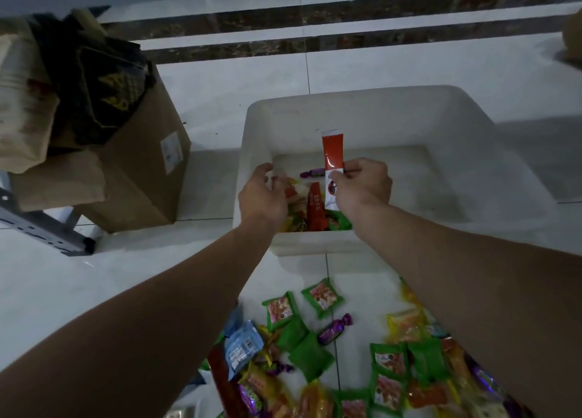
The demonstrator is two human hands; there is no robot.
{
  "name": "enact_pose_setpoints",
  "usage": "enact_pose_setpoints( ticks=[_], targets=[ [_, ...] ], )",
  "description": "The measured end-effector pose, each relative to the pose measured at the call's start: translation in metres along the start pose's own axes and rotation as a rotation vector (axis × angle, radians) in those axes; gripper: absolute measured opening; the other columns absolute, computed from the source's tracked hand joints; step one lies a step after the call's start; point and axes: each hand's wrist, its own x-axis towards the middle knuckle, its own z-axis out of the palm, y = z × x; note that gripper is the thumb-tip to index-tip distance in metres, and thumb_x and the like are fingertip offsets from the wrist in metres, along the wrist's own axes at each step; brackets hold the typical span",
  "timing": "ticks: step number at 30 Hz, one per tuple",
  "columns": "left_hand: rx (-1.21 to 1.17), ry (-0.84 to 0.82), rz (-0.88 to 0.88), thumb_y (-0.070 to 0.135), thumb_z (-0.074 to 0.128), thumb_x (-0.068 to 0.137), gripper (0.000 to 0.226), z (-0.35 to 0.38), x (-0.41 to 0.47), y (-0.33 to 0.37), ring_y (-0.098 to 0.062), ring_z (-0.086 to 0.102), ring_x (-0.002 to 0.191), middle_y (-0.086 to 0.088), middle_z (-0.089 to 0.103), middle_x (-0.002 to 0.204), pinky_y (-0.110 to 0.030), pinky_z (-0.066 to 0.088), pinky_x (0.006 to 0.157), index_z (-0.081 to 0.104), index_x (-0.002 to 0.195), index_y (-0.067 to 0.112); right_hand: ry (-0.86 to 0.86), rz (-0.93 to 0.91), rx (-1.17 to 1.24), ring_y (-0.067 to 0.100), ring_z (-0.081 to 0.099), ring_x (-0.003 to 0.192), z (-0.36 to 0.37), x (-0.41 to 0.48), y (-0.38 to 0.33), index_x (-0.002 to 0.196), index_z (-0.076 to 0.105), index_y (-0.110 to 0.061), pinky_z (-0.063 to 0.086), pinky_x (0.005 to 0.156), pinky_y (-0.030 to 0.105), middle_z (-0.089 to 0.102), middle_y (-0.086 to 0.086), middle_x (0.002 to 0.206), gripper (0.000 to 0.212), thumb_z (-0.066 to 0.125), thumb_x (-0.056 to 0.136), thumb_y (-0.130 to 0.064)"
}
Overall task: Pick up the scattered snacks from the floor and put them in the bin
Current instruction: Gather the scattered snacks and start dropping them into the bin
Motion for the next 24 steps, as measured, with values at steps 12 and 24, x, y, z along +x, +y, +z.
enact_pose_setpoints(
  ticks=[12, 24],
  targets=[
    [0.204, 0.017, 0.198, 0.032, 0.051, 0.097, 0.044, -0.074, -0.018, 0.009, -0.021, 0.051, 0.123, 0.000, 0.053, 0.136, -0.026, 0.040, 0.092, 0.043, 0.139, 0.022, -0.118, -0.160, -0.214, 0.021, 0.061, 0.105, 0.003, -0.039, -0.017, 0.125, 0.058, -0.020, 0.049, 0.091, 0.029, 0.064, 0.001, 0.120, 0.034, 0.059, 0.092, -0.024],
    [0.372, 0.259, 0.206, 0.035, 0.053, 0.095, 0.043, -0.241, -0.051, -0.047, -0.028, 0.063, 0.100, -0.007, 0.066, 0.116, -0.037, 0.051, 0.085, 0.047, 0.137, 0.026, -0.520, -0.577, -0.472, 0.024, 0.042, 0.131, 0.079, -0.152, -0.072, 0.142, 0.041, -0.024, 0.038, 0.106, 0.038, 0.043, 0.001, 0.145, 0.058, 0.059, 0.091, -0.044]
  ],
)
